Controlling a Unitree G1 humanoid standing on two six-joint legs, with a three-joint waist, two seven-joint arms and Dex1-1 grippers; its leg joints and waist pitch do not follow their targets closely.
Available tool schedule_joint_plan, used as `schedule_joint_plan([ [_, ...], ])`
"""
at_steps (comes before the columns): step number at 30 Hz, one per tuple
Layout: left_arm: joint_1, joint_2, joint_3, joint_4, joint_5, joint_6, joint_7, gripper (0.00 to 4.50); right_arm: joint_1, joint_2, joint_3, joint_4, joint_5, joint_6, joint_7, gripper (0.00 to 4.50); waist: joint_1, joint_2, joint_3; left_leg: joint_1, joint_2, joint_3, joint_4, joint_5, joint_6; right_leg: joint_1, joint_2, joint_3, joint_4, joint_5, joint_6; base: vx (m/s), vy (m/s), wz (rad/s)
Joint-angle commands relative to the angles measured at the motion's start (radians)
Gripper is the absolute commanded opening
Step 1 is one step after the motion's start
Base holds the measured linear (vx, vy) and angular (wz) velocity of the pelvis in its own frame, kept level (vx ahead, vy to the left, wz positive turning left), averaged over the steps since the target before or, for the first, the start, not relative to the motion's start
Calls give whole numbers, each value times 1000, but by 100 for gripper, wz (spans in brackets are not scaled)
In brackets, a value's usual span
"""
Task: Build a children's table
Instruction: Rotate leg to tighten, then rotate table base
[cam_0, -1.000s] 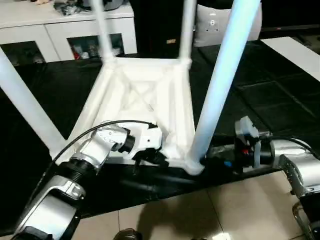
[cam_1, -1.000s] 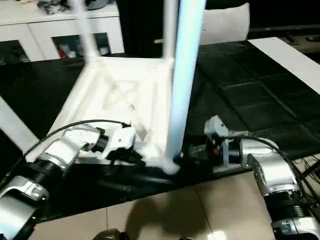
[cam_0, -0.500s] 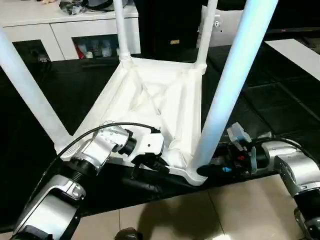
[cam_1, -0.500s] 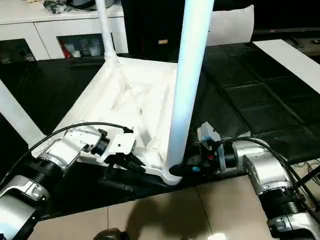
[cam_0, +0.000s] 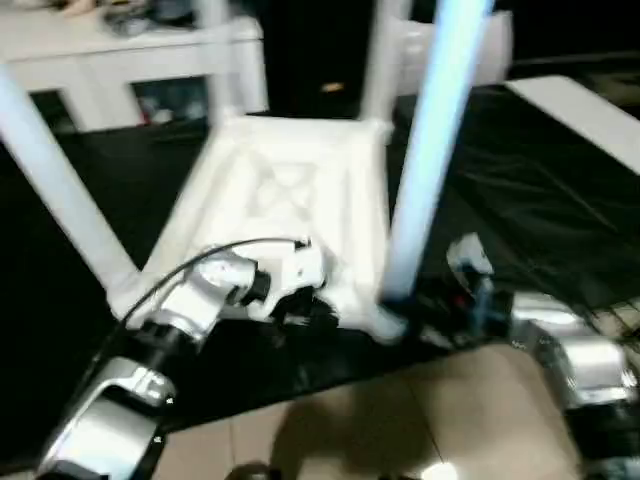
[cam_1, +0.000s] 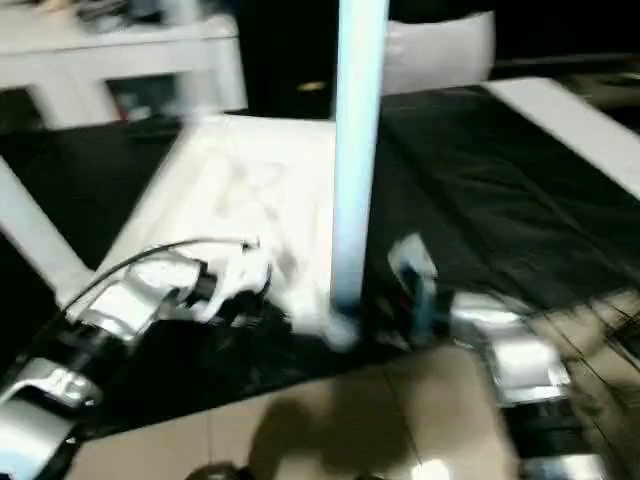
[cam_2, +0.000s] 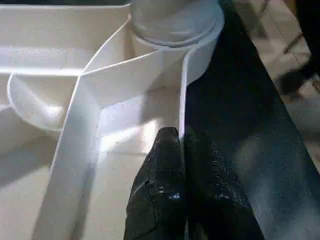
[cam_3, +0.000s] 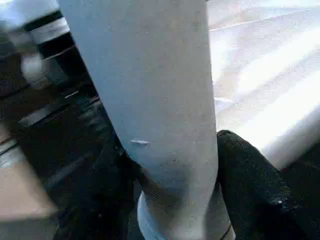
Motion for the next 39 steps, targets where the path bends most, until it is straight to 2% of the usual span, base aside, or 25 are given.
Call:
schedule_joint_plan([
  [1, -26, -106, -5, -23, -33, 37, 78, 0, -39, 89, -3, 45, -17, 37, -194, 207, -16, -13, -58, 13, 46, -50, -87, -422, -31, 42, -68, 17, -109, -637, -79, 0, 0, 0],
  [4, -55, -163, 20, 13, -34, 50, 168, 0, -77, 170, -55, 111, -43, 34, -403, 207, -48, -6, -59, 15, 43, -56, -87, -468, -29, 41, -66, 3, -117, -611, -86, 0, 0, 0],
  [5, -61, -172, 24, 17, -30, 51, 184, 0, -90, 192, -71, 131, -50, 28, -454, 207, -53, 0, -62, 16, 45, -61, -88, -479, -24, 47, -69, -1, -120, -585, -91, 0, 0, 0],
  [7, -69, -183, 27, 21, -16, 46, 215, 0, -114, 232, -98, 168, -66, -5, -537, 207, -68, 5, -62, 7, 46, -63, -93, -481, -22, 50, -68, -2, -118, -512, -112, 0, 0, 0],
  [8, -71, -182, 23, 26, -8, 38, 220, 0, -121, 243, -108, 180, -62, -21, -551, 207, -69, 11, -62, 10, 45, -64, -92, -487, -23, 48, -68, -4, -118, -505, -117, 0, 0, 0],
  [9, -72, -181, 21, 28, -2, 34, 223, 0, -125, 251, -115, 186, -61, -30, -558, 241, -72, 6, -63, 16, 42, -60, -88, -495, -19, 43, -68, -1, -120, -488, -130, 0, 0, 0],
  [10, -73, -177, 16, 37, 9, 21, 229, 0, -125, 259, -123, 185, -56, -50, -558, 276, -72, 5, -63, 19, 40, -55, -85, -483, -9, 41, -68, 2, -121, -476, -143, 0, 0, 0],
  [12, -74, -169, 12, 45, 21, 6, 231, 0, -121, 268, -134, 174, -44, -51, -555, 282, -67, 5, -66, 16, 44, -53, -85, -440, 6, 46, -70, 8, -116, -441, -161, 0, 0, 0],
  [13, -75, -159, 8, 56, 31, -16, 227, 0, -110, 271, -138, 151, -35, -46, -547, 282, -58, -5, -69, 19, 46, -46, -83, -406, 13, 42, -68, 12, -112, -398, -175, 0, 0, 0],
  [14, -75, -156, 7, 60, 33, -22, 227, 0, -106, 271, -137, 143, -35, -45, -546, 302, -53, -1, -70, 19, 47, -47, -84, -386, 17, 44, -68, 14, -105, -371, -185, 0, 0, 0],
  [16, -79, -133, 0, 75, 40, -68, 214, 0, -81, 246, -111, 105, -52, -49, -522, 323, -40, 4, -72, 16, 50, -43, -85, -345, 25, 47, -64, 17, -96, -315, -194, 0, 0, 0],
  [19, -94, -81, -7, 120, 72, -153, 225, 0, -2, 188, -63, -12, -59, -56, -442, 348, -15, 1, -75, 23, 50, -34, -81, -295, 37, 46, -65, 24, -90, -257, -199, 0, 0, 0],
  [23, -100, -60, 20, 132, 69, -190, 254, 0, 94, 136, -42, -143, -49, -30, -389, 380, 4, -1, -78, 11, 54, -37, -82, -230, 54, 58, -67, 24, -78, -205, -202, 0, 0, 0],
  [25, -98, -45, 42, 123, 51, -185, 246, 0, 153, 116, -52, -224, -34, -18, -379, 392, 8, -11, -78, 10, 54, -36, -80, -216, 58, 59, -69, 24, -77, -216, -200, 0, 0, 0],
  [26, -98, -43, 44, 122, 49, -186, 247, 0, 161, 114, -53, -235, -30, -16, -379, 412, 10, -8, -78, 8, 54, -37, -80, -210, 60, 60, -70, 24, -77, -221, -197, 0, 0, 0],
  [27, -98, -40, 47, 121, 47, -187, 249, 43, 170, 111, -55, -248, -27, -14, -378, 416, 9, -7, -78, 7, 54, -38, -80, -202, 63, 59, -70, 23, -77, -227, -193, 0, 0, 0],
  [28, -94, -36, 58, 120, 35, -195, 255, 53, 188, 109, -59, -278, -16, -9, -385, 424, 6, -8, -78, 4, 53, -38, -81, -200, 62, 59, -69, 22, -78, -239, -189, 0, 0, 0],
  [29, -88, -32, 68, 117, 31, -210, 273, 53, 199, 111, -61, -299, -6, -9, -390, 436, 8, 0, -78, 7, 53, -39, -80, -204, 60, 57, -69, 21, -79, -245, -187, 0, 0, 0],
  [30, -84, -28, 73, 118, 29, -236, 289, 53, 208, 112, -61, -318, -2, -12, -392, 445, 4, -3, -77, 6, 53, -39, -81, -222, 58, 56, -68, 21, -83, -264, -179, 0, 0, 0],
  [31, -56, -31, 101, 99, 6, -281, 324, 63, 232, 103, -40, -360, -26, -38, -388, 449, 3, 5, -74, 6, 53, -40, -84, -247, 52, 55, -67, 20, -89, -288, -170, 0, 0, 0],
  [32, -26, -41, 132, 59, -36, -276, 322, 63, 245, 97, -24, -386, -44, 1, -407, 449, 2, 1, -74, 7, 55, -40, -84, -259, 46, 54, -66, 20, -88, -292, -171, 0, 0, 0],
  [33, -5, -48, 153, 29, -66, -269, 318, 91, 254, 94, -13, -403, -55, 32, -422, 450, 0, 0, -72, 6, 56, -40, -87, -266, 39, 55, -65, 20, -85, -291, -182, 0, 0, 0],
  [35, 74, -60, 212, -102, -128, -187, 339, 96, 292, 83, 30, -456, -77, 56, -421, 450, -3, -2, -66, 10, 57, -37, -89, -296, 30, 49, -64, 22, -90, -336, -186, 0, 0, 0],
  [36, 78, -61, 214, -107, -129, -184, 341, 96, 293, 83, 31, -458, -77, 55, -421, 450, -3, 0, -68, 14, 58, -38, -87, -307, 27, 48, -66, 22, -89, -350, -182, 0, 0, 0],
  [39, 198, -79, 283, -305, -169, -74, 421, 96, 312, 91, 44, -459, -115, 9, -449, 450, -9, -4, -64, 12, 56, -39, -89, -334, 20, 44, -65, 21, -97, -421, -149, 0, 0, 0],
])
